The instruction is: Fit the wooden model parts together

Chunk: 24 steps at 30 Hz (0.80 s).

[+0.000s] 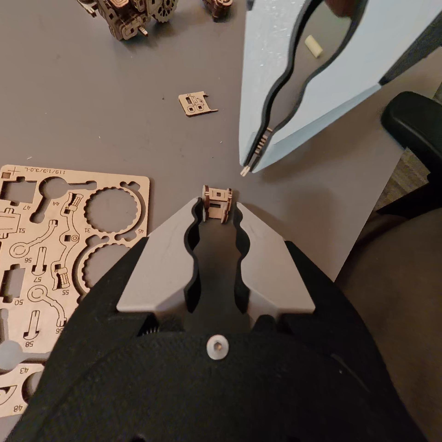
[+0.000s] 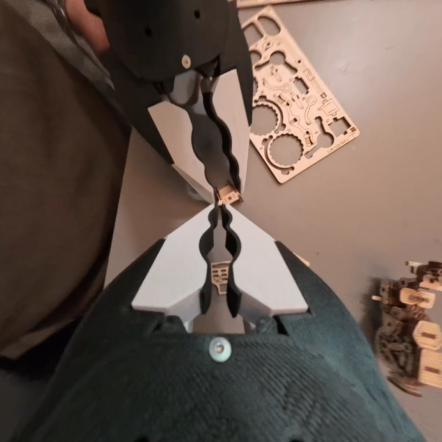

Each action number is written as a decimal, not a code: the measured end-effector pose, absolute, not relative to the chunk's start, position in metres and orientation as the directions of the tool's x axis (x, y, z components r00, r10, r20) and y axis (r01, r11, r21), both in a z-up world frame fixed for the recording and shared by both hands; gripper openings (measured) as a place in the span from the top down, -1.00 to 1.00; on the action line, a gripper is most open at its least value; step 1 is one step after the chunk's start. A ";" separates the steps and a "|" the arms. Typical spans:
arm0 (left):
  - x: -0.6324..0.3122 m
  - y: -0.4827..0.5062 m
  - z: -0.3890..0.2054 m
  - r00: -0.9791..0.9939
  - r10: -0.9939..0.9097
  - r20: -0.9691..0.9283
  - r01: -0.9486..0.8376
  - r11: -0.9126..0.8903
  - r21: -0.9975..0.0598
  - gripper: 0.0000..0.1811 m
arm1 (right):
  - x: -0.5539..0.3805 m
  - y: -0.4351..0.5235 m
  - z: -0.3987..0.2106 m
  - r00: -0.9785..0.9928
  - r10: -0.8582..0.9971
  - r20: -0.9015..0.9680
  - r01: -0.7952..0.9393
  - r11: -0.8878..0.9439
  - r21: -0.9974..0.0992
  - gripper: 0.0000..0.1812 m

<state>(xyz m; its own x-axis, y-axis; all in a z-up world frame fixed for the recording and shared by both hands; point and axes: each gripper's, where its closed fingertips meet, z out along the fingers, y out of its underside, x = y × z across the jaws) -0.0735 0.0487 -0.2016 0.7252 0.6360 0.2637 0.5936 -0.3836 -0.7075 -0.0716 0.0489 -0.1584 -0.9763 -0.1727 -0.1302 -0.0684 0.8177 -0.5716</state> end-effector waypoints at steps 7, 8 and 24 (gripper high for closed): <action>-0.077 0.048 -0.200 0.705 0.641 0.305 0.619 -0.344 -0.707 0.77 | -0.061 0.064 -0.143 -0.981 0.016 -0.194 0.173 0.526 -0.833 1.00; -0.079 0.049 -0.196 0.709 0.634 0.309 0.611 -0.331 -0.719 0.77 | -0.061 0.070 -0.142 -0.980 0.033 -0.194 0.184 0.505 -0.843 1.00; -0.115 0.067 -0.176 0.778 0.489 0.394 0.584 -0.332 -0.741 0.78 | -0.096 0.099 -0.133 -0.797 0.404 -0.450 0.520 0.079 -0.850 1.00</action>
<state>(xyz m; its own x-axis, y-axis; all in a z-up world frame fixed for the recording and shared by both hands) -0.1152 0.0666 -0.1764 0.7780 0.4892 0.3943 0.5841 -0.3317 -0.7409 -0.0961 0.0990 -0.1326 -0.7966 0.4039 -0.4498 0.5202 0.0789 -0.8504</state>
